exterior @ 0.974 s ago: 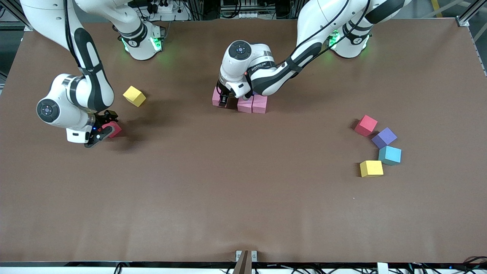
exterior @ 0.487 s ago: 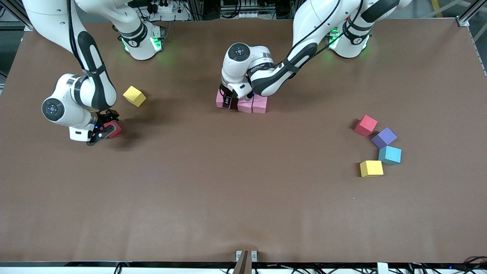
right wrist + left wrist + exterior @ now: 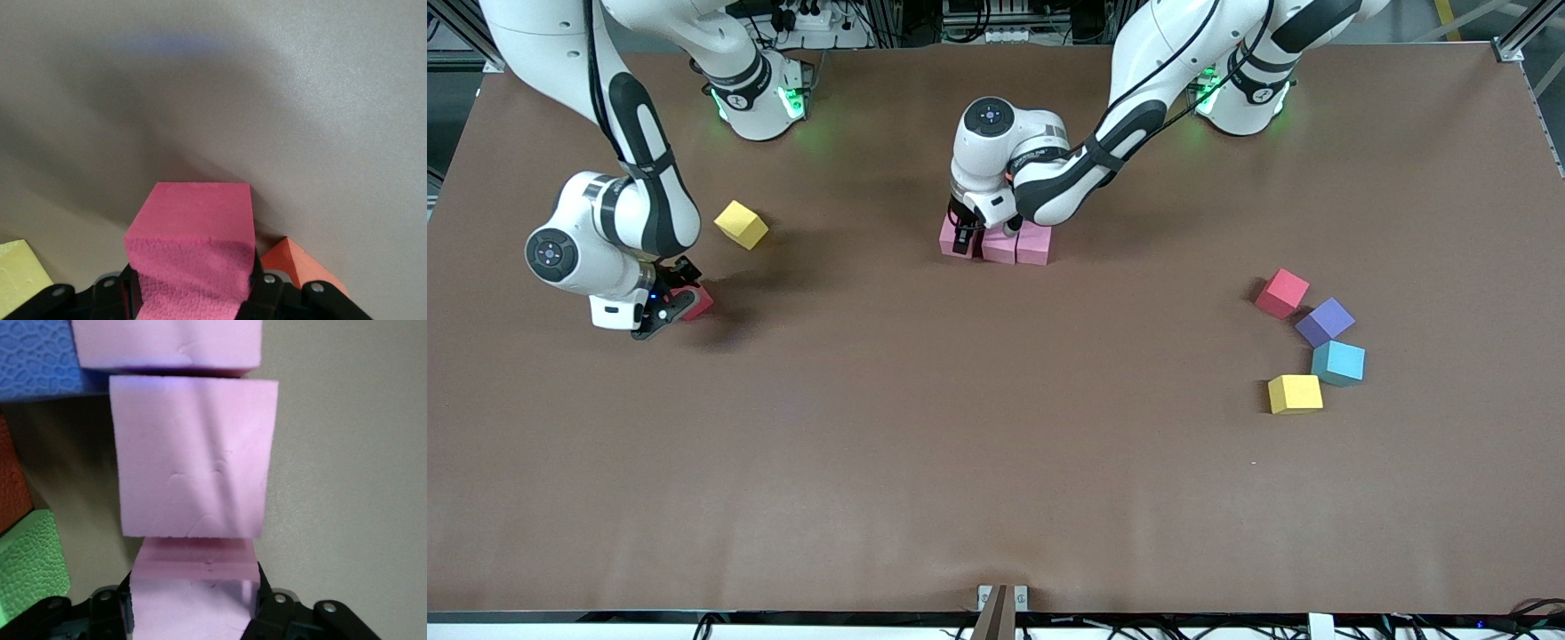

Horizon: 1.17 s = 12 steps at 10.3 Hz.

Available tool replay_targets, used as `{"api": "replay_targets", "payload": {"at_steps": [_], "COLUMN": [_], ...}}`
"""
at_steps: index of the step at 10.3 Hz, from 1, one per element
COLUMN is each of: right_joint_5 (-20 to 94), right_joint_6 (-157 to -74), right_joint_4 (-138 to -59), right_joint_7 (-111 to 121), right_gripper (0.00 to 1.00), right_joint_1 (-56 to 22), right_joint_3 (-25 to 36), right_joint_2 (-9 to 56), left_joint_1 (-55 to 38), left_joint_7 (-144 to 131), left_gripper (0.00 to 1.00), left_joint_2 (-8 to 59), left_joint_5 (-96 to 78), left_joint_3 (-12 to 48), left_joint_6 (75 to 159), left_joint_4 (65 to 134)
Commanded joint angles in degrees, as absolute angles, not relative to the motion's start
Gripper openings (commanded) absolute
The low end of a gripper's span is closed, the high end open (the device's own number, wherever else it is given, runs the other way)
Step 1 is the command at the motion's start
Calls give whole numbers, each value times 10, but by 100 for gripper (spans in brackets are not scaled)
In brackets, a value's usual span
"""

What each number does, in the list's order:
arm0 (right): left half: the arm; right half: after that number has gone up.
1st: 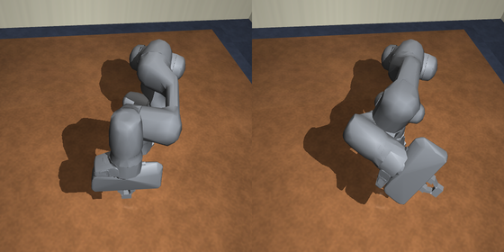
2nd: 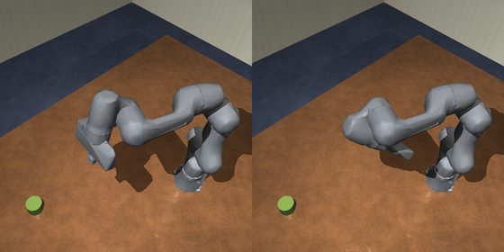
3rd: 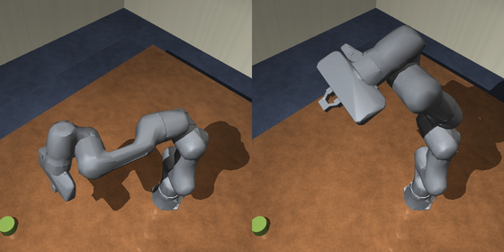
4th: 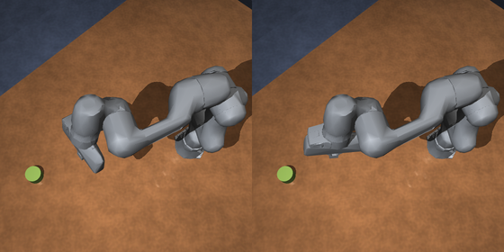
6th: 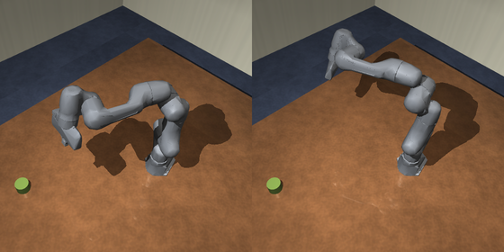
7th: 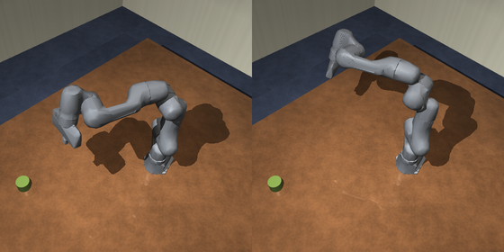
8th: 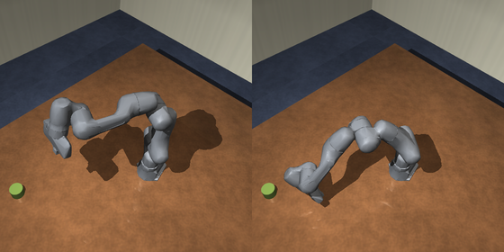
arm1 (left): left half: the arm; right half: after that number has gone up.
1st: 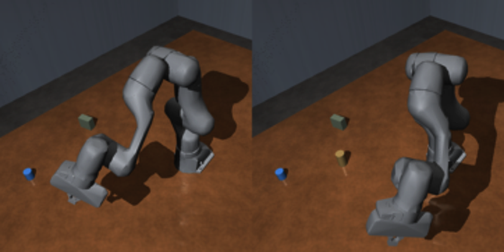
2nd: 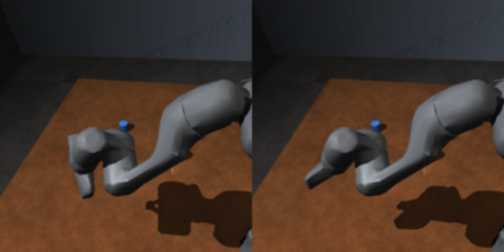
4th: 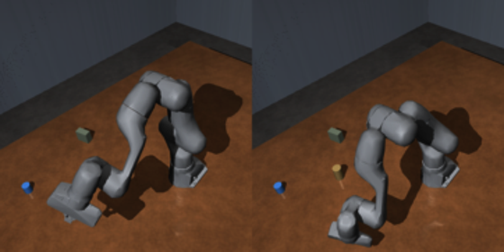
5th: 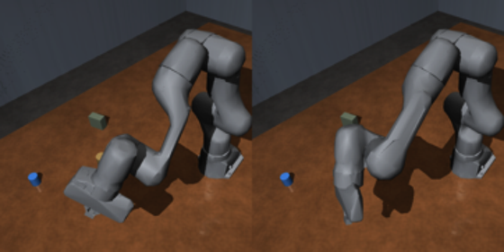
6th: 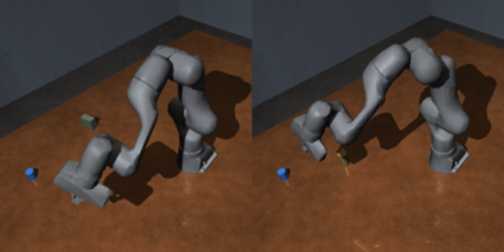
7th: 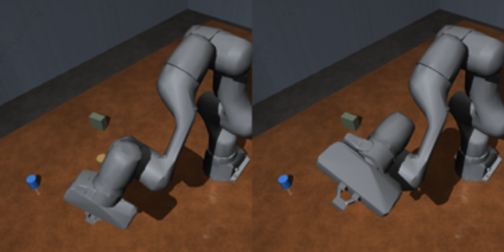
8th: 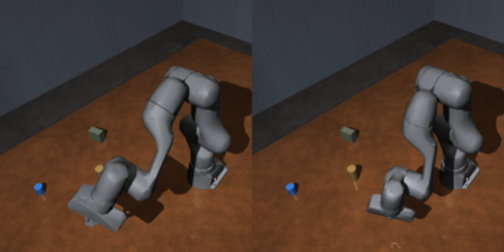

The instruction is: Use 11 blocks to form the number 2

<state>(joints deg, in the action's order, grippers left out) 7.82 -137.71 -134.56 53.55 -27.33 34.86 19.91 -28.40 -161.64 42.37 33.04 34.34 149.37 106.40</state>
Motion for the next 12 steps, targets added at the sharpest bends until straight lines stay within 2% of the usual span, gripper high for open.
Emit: {"api": "replay_targets", "payload": {"at_steps": [1, 8, 12], "right_joint_5": [81, 82, 139], "right_joint_6": [-1376, -1343, -1329], "right_joint_4": [-1343, -1321, -1322], "right_joint_7": [548, 547, 562], "right_gripper": [16, 13, 10], "right_joint_1": [-271, -287, -311], "right_joint_3": [338, 316, 296], "right_joint_2": [186, 145, 142], "left_joint_1": [-281, -275, -275], "left_joint_7": [-1789, -1785, -1782], "left_gripper": [42, 42, 44], "left_joint_2": [411, 410, 401], "left_joint_5": [388, 388, 388], "left_joint_3": [339, 342, 348], "left_joint_6": [1499, 1497, 1486], "left_joint_4": [1081, 1092, 1113]}}
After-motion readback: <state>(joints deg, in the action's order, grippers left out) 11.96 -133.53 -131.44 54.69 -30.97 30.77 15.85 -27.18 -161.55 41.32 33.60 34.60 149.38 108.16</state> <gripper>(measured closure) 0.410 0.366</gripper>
